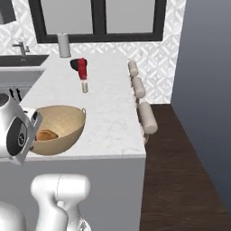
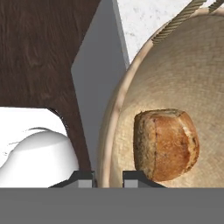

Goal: Open the cabinet, pick up the bread from the cabinet and place it in the basket. Then move the basket to the dining counter.

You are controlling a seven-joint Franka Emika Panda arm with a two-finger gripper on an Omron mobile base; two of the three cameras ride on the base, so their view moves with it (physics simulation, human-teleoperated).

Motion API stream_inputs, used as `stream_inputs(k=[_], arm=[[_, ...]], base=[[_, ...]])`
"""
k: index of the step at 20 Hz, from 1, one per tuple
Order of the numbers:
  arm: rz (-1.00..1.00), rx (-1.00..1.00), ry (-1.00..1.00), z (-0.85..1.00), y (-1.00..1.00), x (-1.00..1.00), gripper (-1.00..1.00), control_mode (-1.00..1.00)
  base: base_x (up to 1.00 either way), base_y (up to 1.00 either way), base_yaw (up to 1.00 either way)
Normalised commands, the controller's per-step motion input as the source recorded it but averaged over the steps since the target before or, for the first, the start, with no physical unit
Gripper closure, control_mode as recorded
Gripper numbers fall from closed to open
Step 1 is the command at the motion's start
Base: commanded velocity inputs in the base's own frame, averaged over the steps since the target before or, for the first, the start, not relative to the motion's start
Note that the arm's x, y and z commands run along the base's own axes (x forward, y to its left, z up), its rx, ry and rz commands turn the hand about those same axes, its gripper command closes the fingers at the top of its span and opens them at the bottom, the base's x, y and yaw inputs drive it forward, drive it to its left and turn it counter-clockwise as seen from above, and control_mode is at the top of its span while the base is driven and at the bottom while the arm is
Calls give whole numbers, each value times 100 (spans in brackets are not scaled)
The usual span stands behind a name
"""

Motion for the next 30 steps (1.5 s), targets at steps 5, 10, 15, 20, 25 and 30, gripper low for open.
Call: stream_inputs(k=[5,10,15,20,25,30], arm=[[0,0,0,0,0,0,100,100],[0,0,0,0,0,0,100,100],[0,0,0,0,0,0,100,100],[5,0,10,0,-19,87,100,-100],[4,1,12,0,-43,100,100,-100],[0,0,20,-11,-11,100,100,-100]], base=[[96,-18,0],[24,-26,0],[5,0,0],[0,0,0],[0,0,0],[0,0,0]])
